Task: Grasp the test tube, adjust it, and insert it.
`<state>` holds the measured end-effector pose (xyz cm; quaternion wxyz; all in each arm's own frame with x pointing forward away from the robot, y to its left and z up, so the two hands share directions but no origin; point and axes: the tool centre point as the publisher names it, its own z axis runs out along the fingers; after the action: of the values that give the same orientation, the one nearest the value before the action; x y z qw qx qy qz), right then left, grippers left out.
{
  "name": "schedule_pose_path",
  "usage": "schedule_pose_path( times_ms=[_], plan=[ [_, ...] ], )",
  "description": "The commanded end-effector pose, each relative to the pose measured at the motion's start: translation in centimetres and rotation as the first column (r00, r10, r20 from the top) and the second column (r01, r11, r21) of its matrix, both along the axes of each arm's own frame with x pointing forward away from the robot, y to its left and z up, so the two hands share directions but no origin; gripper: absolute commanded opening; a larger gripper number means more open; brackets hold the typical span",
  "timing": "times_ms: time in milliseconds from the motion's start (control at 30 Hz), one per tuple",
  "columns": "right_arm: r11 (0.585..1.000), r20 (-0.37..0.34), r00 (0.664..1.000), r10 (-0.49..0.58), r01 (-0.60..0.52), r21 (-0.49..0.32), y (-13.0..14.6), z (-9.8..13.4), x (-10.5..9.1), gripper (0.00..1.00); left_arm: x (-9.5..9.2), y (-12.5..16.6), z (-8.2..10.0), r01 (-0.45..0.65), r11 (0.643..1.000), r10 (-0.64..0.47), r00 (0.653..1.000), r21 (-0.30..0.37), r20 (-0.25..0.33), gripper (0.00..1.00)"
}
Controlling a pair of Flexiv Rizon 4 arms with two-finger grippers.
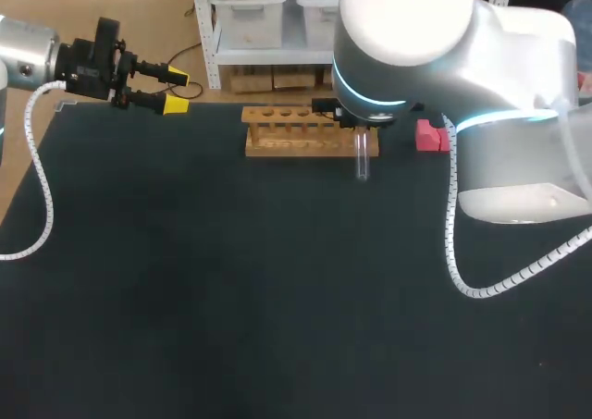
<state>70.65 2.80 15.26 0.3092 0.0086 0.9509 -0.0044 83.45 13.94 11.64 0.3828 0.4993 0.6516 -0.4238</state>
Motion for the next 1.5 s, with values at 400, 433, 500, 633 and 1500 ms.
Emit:
schedule_pose_path(
  times_ms=[400, 433, 500, 633, 1500],
  plan=[
    [1.0, 0.017, 1.0, -0.016, 0.016, 0.001, -0.7, 0.3, -0.2, 0.0, 0.1, 0.0, -0.1, 0.001, 1.0, -0.001, 1.0, -0.001, 0.002, 1.0],
    [1.0, 0.018, 1.0, -0.018, 0.018, 0.001, -0.8, 0.3, -0.2, 0.0, 0.1, 0.0, -0.1, 0.001, 1.0, -0.001, 1.0, -0.001, 0.002, 1.0],
    [1.0, 0.019, 1.0, -0.019, 0.019, -0.001, -1.1, 0.2, -0.2, 0.0, 0.1, 0.0, -0.1, 0.001, 1.0, -0.001, 1.0, -0.001, 0.002, 1.0],
    [1.0, 0.021, 1.0, -0.021, 0.022, -0.008, -1.3, 0.2, -0.1, 0.0, 0.1, 0.0, -0.1, 0.001, 1.0, -0.001, 1.0, -0.001, 0.002, 1.0],
    [1.0, 0.025, 1.0, -0.004, 0.005, -0.006, -1.1, 0.2, 0.3, 0.0, 0.1, 0.0, -0.1, 0.001, 1.0, -0.001, 1.0, -0.001, 0.002, 1.0]
  ],
)
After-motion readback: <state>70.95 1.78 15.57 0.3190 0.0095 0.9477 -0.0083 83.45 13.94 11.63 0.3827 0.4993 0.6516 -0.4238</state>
